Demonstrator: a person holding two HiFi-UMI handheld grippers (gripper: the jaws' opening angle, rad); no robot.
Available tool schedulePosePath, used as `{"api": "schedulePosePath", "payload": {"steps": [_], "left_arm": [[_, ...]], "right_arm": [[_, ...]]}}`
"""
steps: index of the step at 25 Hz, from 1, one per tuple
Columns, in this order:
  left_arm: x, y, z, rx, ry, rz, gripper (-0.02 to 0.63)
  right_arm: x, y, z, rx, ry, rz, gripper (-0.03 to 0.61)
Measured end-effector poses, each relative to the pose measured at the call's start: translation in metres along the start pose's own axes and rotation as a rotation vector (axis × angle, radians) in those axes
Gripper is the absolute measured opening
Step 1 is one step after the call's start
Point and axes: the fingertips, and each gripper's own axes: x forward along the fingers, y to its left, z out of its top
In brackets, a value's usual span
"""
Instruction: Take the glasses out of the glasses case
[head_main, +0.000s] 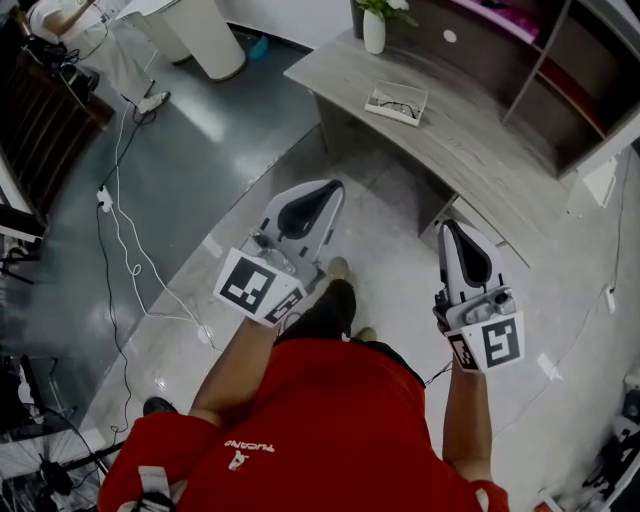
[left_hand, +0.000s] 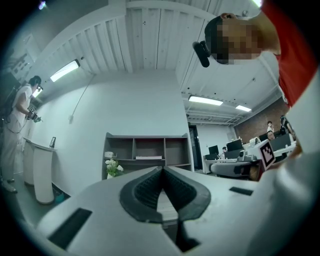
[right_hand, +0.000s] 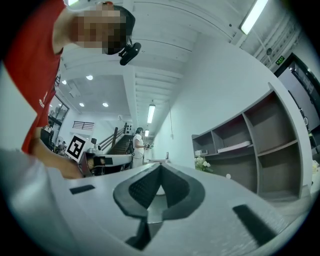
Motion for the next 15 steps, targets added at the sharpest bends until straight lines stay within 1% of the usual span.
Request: {"api": "schedulePosePath", "payload": {"steps": [7, 15], "left_arm": [[0.05, 0.042, -0.013, -0.011, -0.028, -0.018, 0.009], [0.117, 0.123, -0.036, -0.03, -0.029, -0.056, 0.009]], "right_arm": [[0.048, -0.033, -0.012, -0.033, 0.025, -0.012, 0.005], [0.147, -0.078, -0.039, -0.072, 0.089, -0.017, 0.005]]}}
